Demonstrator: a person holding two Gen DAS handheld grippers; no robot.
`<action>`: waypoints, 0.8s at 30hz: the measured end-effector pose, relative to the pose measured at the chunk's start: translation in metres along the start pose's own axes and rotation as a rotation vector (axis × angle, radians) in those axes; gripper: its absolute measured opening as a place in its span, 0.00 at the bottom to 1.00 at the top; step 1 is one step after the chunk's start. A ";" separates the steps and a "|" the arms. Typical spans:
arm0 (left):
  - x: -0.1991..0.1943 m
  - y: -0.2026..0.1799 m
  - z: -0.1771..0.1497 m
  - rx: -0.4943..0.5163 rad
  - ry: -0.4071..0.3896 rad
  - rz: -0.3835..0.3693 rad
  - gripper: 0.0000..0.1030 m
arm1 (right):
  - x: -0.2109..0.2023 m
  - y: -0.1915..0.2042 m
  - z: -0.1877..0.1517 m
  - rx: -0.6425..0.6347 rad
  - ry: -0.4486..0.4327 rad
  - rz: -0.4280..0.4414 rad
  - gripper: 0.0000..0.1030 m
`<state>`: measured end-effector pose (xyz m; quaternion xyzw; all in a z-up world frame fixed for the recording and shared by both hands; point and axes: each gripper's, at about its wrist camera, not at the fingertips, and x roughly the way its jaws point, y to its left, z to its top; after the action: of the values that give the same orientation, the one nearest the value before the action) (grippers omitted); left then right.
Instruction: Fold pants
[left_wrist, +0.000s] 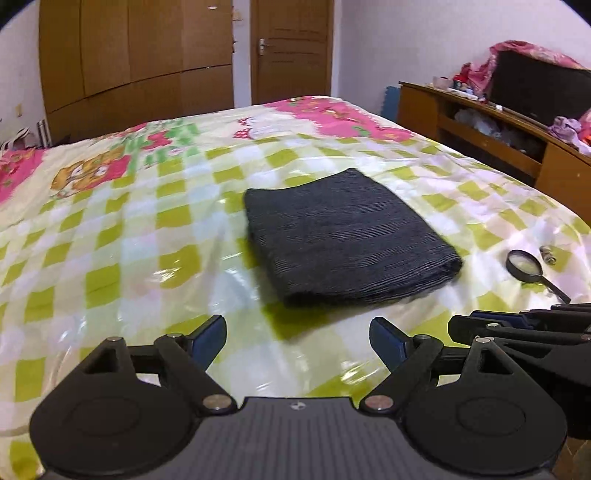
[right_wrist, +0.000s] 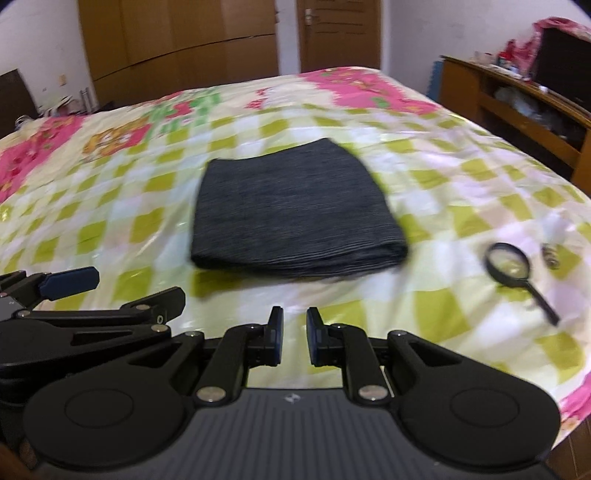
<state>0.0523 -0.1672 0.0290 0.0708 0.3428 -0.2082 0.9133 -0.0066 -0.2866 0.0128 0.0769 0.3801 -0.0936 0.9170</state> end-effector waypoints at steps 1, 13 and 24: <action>0.001 -0.004 0.001 0.006 -0.001 0.000 0.93 | 0.000 -0.006 0.000 0.005 -0.006 -0.007 0.15; 0.012 -0.016 -0.003 0.009 0.021 0.013 0.93 | 0.011 -0.029 -0.004 0.034 -0.001 -0.017 0.15; 0.013 -0.018 -0.005 0.012 0.026 0.013 0.93 | 0.012 -0.029 -0.006 0.028 0.003 -0.022 0.15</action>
<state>0.0504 -0.1869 0.0165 0.0812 0.3529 -0.2031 0.9097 -0.0088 -0.3149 -0.0023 0.0858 0.3808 -0.1088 0.9142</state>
